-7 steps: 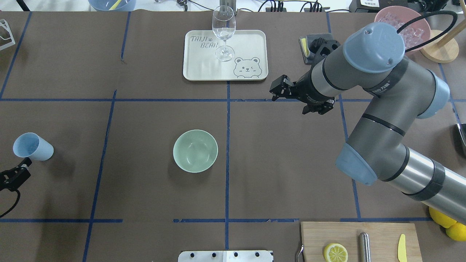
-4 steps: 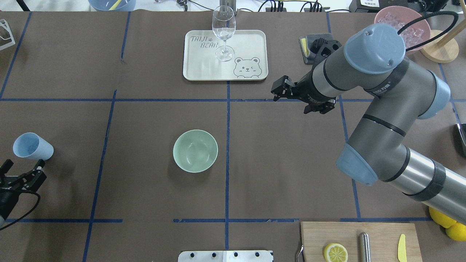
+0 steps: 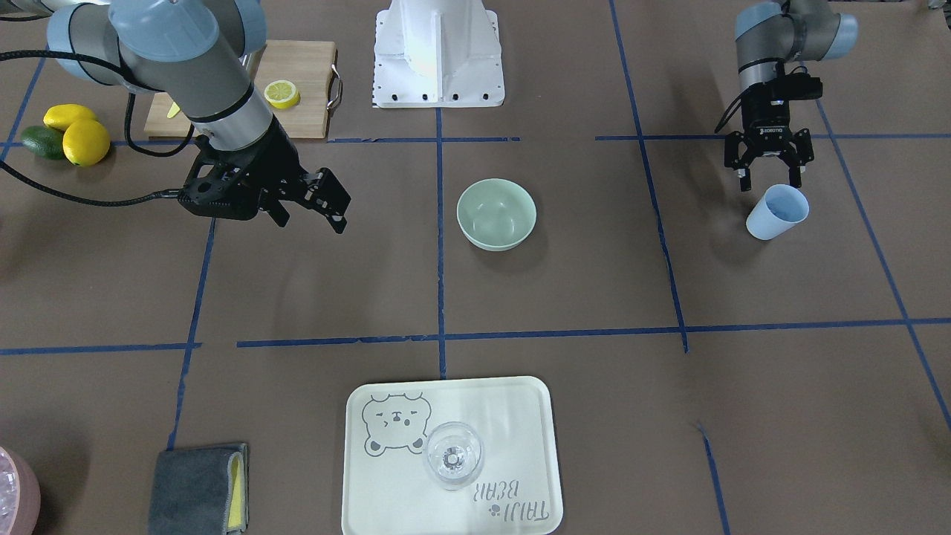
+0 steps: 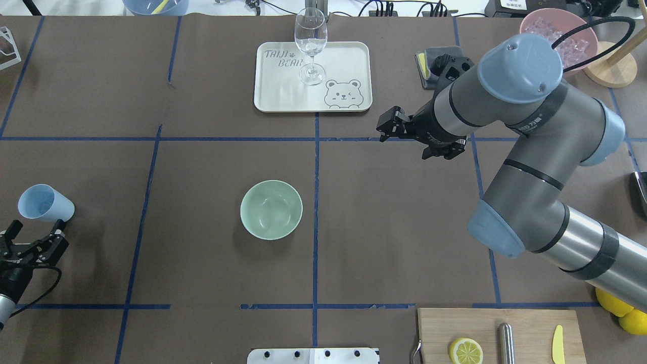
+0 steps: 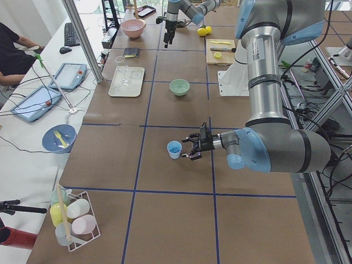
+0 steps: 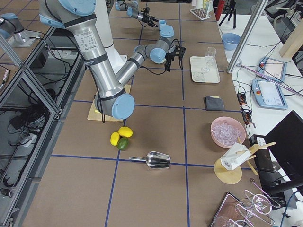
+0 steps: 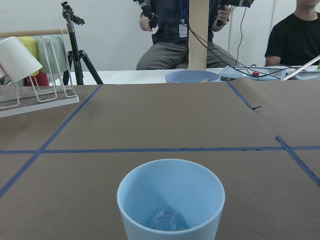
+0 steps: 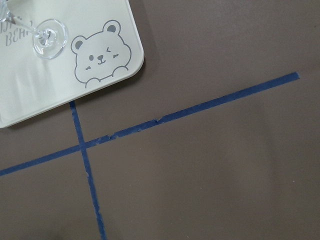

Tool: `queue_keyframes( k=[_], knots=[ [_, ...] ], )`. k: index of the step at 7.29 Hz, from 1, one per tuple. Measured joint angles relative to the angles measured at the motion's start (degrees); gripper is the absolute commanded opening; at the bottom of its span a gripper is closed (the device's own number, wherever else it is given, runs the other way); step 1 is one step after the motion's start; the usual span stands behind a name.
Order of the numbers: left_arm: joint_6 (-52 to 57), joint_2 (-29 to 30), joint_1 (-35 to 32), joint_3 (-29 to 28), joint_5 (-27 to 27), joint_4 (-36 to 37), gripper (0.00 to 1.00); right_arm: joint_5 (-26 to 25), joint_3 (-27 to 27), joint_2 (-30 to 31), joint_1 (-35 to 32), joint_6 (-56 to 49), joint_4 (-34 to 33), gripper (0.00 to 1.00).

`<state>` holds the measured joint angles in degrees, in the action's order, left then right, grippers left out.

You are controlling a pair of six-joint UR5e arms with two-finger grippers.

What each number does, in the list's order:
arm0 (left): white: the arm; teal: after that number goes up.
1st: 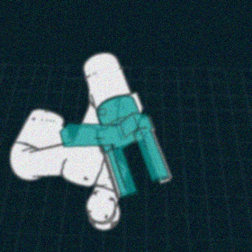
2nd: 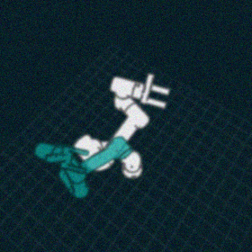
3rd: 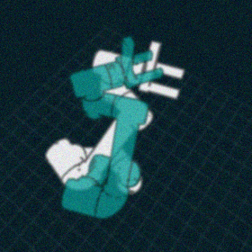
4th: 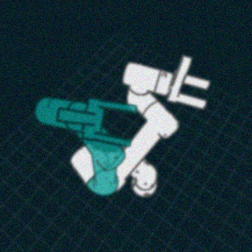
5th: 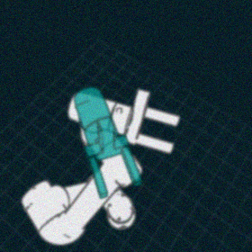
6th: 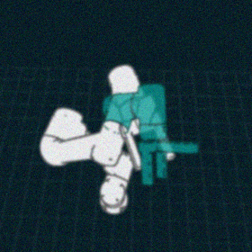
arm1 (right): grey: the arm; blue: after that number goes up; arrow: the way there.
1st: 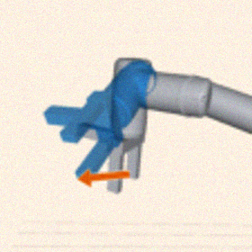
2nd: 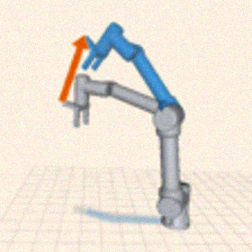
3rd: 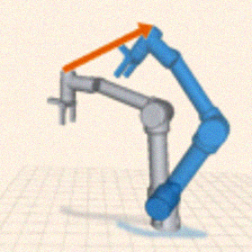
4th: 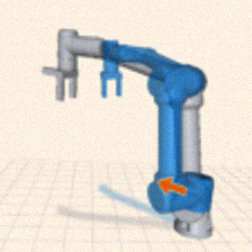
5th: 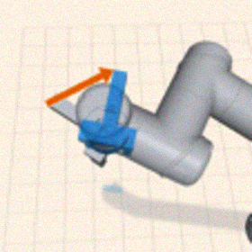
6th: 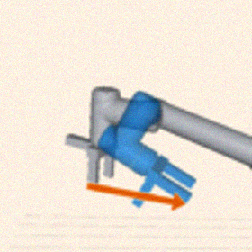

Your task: Pour ice into bowl

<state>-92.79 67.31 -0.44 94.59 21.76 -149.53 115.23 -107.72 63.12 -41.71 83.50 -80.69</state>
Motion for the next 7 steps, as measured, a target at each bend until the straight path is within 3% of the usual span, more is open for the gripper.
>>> queue_keyframes(
  k=[7],
  knots=[
    [0.37, 3.47, -3.85, -4.93, 3.37, -0.15, 1.0, -0.52, 0.13, 0.07, 0.19, 0.0, 0.0, 1.0]
  ],
)
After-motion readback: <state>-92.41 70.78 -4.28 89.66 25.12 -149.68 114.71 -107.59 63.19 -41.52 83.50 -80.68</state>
